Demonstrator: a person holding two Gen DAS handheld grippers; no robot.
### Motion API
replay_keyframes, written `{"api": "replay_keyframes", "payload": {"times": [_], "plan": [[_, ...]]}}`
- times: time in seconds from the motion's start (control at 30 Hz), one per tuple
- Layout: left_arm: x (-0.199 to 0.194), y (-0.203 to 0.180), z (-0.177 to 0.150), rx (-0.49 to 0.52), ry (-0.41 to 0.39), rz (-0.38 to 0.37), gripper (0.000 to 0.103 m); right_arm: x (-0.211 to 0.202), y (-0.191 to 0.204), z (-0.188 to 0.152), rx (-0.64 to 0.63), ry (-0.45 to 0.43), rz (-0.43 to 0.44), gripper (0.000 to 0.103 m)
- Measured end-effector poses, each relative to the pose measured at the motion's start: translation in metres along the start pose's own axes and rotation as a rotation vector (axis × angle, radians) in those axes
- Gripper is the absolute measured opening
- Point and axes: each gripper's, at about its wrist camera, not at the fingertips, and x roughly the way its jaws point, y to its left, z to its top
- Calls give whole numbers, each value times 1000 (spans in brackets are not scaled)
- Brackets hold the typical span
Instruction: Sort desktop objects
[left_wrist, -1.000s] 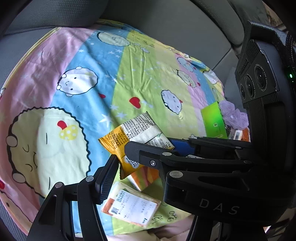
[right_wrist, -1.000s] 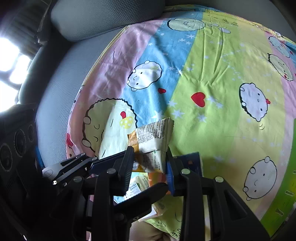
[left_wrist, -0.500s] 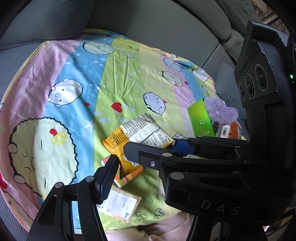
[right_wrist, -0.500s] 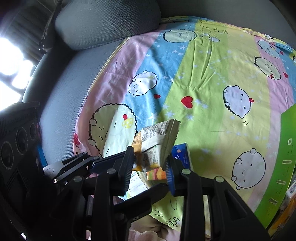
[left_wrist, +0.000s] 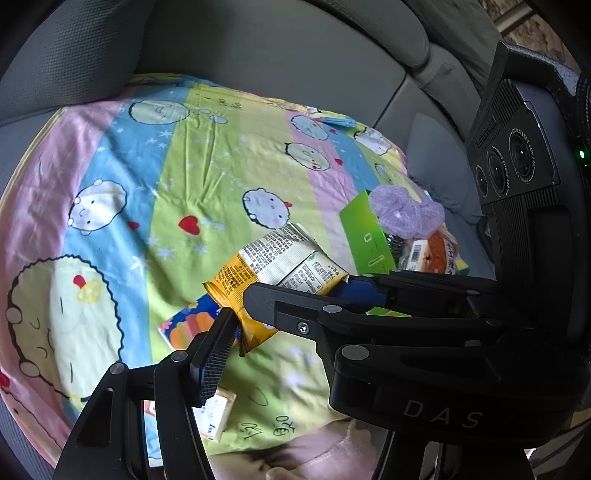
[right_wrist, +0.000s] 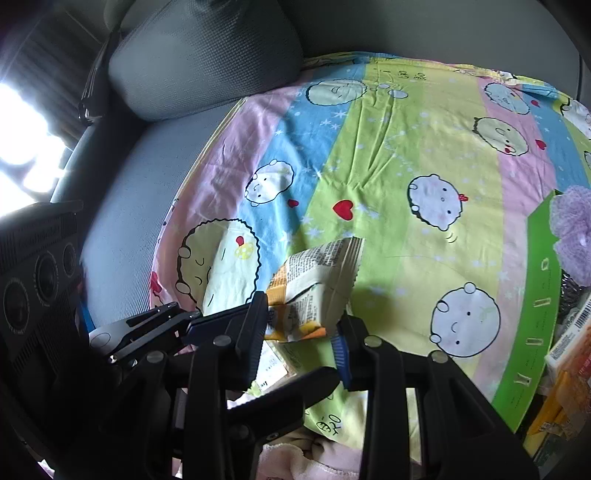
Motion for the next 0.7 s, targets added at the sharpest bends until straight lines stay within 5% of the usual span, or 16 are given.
{"api": "replay_keyframes", "payload": {"times": [0.7], "plan": [[10, -45, 10, 98, 12, -17, 63, -37, -33, -8, 62, -76, -23, 34]]}}
